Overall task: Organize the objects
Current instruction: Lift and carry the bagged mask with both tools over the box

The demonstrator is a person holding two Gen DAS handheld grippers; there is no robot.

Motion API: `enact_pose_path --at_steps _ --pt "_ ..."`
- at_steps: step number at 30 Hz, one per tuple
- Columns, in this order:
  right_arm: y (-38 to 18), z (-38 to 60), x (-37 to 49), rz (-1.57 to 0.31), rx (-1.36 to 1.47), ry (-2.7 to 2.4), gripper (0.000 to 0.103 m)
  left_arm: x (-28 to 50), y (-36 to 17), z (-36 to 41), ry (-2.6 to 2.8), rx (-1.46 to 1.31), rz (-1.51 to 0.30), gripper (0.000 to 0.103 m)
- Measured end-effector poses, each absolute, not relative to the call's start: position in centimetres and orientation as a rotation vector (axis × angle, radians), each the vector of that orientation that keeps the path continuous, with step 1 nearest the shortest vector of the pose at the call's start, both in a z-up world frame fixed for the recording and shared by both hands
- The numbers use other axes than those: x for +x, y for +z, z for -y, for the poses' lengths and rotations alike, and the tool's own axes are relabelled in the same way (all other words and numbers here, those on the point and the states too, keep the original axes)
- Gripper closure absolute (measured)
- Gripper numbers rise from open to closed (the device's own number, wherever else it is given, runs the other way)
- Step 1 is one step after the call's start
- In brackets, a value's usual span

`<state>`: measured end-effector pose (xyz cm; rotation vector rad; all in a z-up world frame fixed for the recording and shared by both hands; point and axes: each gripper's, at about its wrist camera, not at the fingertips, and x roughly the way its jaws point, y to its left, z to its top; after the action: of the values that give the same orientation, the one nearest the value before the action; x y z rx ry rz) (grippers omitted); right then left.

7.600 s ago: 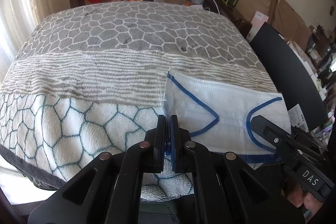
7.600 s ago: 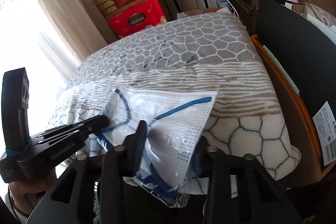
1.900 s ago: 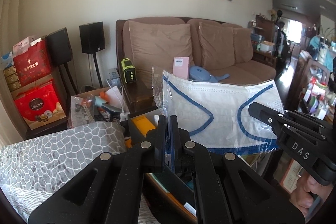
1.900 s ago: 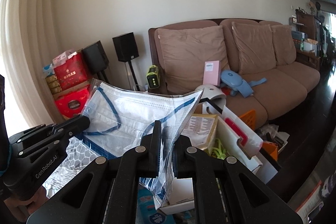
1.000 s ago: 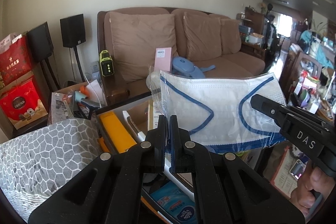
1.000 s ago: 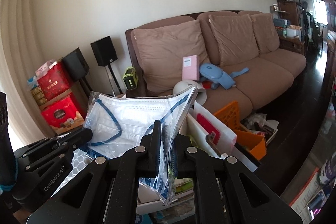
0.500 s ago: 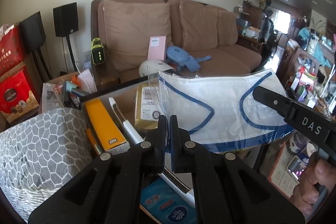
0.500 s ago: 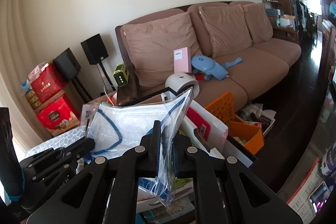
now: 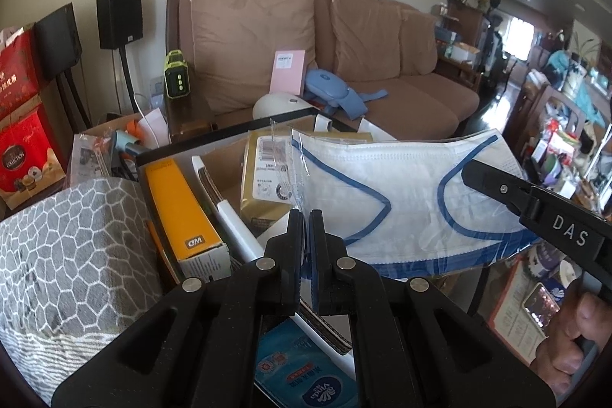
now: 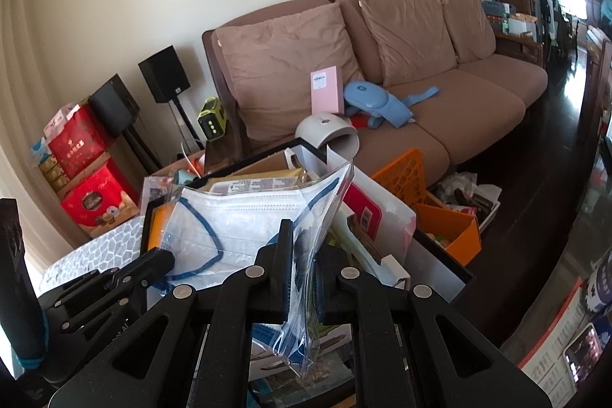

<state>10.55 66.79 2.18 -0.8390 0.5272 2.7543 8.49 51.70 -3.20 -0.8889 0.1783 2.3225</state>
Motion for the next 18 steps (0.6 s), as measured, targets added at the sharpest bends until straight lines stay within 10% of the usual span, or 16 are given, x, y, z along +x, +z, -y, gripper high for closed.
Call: enact_pose_path --at_steps 18 --pt "0.1 -67.6 9.8 -0.552 -0.946 2.69 0.081 8.0 -6.1 -52.0 2.341 -0.958 -0.159 0.1"
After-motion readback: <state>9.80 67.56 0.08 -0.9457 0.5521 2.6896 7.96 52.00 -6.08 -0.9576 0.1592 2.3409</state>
